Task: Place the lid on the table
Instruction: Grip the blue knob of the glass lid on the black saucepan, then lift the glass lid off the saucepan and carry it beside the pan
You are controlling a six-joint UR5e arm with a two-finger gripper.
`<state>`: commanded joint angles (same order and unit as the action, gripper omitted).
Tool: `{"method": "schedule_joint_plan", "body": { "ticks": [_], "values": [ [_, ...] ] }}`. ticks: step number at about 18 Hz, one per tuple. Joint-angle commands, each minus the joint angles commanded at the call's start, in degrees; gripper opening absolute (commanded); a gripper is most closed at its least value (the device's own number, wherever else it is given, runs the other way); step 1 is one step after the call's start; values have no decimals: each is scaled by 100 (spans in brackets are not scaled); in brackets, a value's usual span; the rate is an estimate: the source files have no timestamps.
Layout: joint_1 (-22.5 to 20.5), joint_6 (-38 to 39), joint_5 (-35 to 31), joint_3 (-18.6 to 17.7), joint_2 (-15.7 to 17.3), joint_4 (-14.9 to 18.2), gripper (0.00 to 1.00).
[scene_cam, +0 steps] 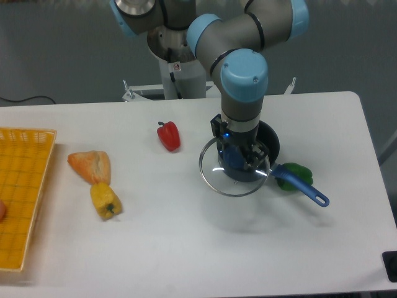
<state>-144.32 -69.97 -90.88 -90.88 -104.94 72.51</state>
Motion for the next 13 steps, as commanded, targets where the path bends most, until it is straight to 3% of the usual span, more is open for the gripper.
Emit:
{"method": "schedule_joint_plan", "body": {
  "ticks": [13],
  "values": [
    [185,870,-9,9,-149,-290,68]
  ]
}}
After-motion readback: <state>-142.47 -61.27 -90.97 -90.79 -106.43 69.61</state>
